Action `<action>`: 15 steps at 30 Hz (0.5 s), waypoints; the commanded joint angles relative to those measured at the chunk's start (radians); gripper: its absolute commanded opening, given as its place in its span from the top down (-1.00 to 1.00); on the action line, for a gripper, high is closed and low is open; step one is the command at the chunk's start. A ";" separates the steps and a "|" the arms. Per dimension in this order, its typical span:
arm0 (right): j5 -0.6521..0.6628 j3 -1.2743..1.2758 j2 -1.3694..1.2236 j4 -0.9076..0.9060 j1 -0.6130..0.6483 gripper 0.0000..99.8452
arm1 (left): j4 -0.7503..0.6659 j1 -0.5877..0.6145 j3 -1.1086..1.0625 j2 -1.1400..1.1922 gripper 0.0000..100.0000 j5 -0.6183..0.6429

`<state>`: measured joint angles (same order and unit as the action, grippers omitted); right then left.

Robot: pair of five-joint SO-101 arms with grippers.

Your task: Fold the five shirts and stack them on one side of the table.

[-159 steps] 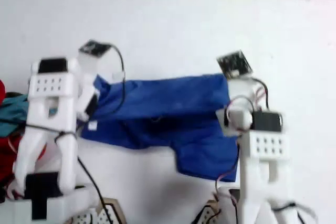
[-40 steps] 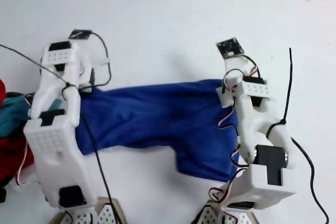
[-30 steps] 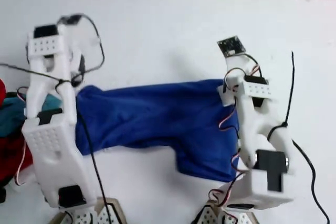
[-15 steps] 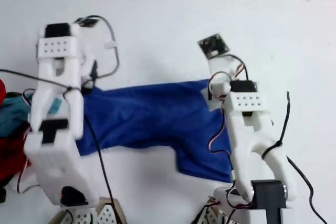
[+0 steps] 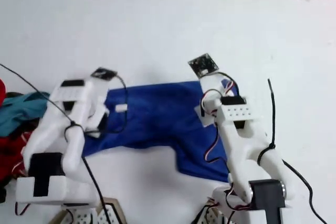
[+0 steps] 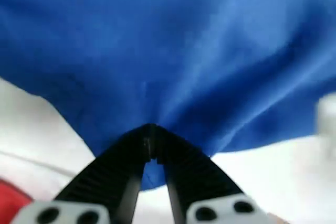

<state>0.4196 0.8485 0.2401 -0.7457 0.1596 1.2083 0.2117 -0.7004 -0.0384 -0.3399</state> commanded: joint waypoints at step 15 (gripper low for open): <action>0.098 -0.423 -0.386 -0.157 -0.217 0.96 | -0.084 0.187 0.105 -0.054 0.95 -0.089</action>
<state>0.5102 0.4879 -0.1527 -0.8838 -0.0077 1.0457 0.3775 -0.6958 -0.0583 -0.4549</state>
